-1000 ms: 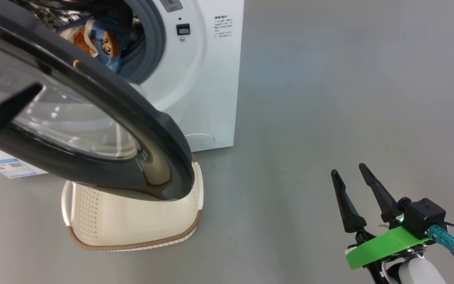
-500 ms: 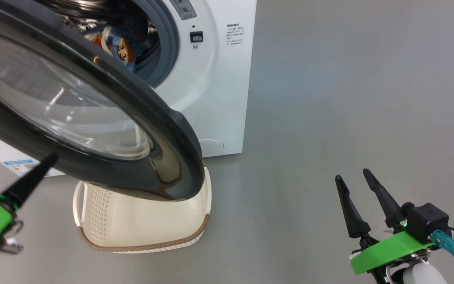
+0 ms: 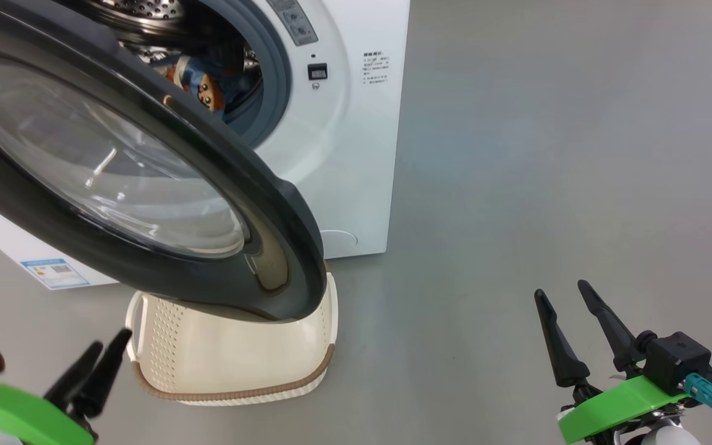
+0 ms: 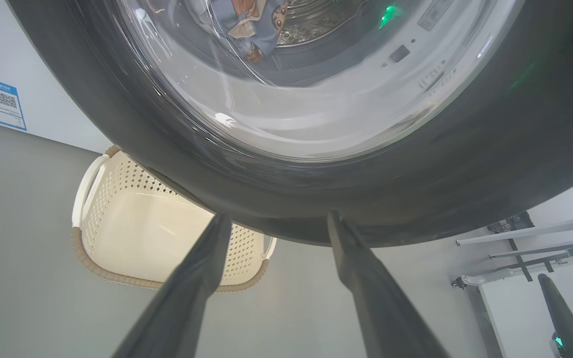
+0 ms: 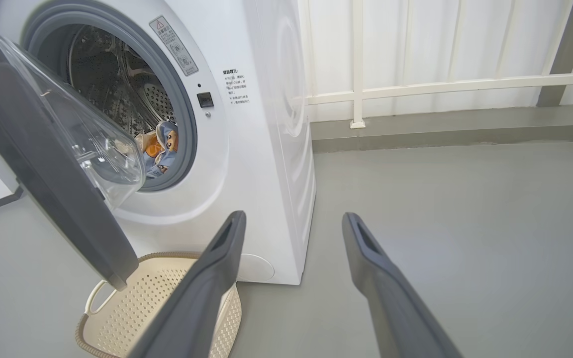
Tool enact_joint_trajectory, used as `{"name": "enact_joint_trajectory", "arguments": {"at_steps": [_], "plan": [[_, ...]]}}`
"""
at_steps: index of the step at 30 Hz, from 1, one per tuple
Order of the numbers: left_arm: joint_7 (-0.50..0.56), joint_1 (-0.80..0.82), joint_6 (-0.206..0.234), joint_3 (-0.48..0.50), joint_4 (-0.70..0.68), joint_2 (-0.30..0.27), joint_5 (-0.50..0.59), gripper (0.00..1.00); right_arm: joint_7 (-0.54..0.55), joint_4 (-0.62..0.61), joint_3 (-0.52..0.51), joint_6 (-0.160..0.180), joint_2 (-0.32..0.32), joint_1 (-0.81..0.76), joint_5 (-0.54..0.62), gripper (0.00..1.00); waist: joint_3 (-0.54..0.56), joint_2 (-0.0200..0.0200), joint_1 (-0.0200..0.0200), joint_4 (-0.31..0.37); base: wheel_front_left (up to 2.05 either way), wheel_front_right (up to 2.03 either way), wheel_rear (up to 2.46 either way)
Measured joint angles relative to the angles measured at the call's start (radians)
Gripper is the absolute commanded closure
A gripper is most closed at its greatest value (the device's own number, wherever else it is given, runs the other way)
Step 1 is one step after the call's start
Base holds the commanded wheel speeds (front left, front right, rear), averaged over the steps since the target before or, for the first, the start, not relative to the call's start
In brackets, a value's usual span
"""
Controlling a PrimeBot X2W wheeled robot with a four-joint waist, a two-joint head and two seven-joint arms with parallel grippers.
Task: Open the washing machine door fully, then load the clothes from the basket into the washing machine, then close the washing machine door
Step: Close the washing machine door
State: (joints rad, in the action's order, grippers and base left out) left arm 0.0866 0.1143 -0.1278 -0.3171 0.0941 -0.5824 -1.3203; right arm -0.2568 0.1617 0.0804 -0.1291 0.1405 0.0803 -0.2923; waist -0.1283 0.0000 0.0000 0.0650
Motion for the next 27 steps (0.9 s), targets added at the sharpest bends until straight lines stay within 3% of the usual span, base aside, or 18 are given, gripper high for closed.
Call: {"name": "enact_joint_trajectory", "arguments": {"at_steps": [9,14,21,27], "plan": [[-0.283,-0.051,0.0,-0.121,0.083,-0.02,0.07,0.0,0.0,0.005,-0.002,0.0,0.016,-0.027,-0.001,0.0,0.03,0.0,0.0,-0.006,0.0,0.0,0.0],[-0.335,-0.05,0.0,-0.131,0.141,-0.016,0.16,0.0,0.0,0.01,-0.007,0.0,0.02,-0.038,-0.002,0.0,0.035,0.0,0.0,-0.013,0.0,0.0,0.0],[-0.338,-0.055,0.0,0.072,0.136,0.107,0.451,0.0,0.0,0.011,-0.022,0.0,0.022,-0.04,-0.002,0.0,0.036,0.0,0.0,-0.017,0.0,0.0,0.0],[-0.338,-0.079,0.0,0.187,0.087,0.197,0.654,0.0,0.0,0.011,-0.028,0.0,0.022,-0.04,-0.002,0.0,0.028,0.0,0.0,-0.016,0.0,0.0,0.0]]}}
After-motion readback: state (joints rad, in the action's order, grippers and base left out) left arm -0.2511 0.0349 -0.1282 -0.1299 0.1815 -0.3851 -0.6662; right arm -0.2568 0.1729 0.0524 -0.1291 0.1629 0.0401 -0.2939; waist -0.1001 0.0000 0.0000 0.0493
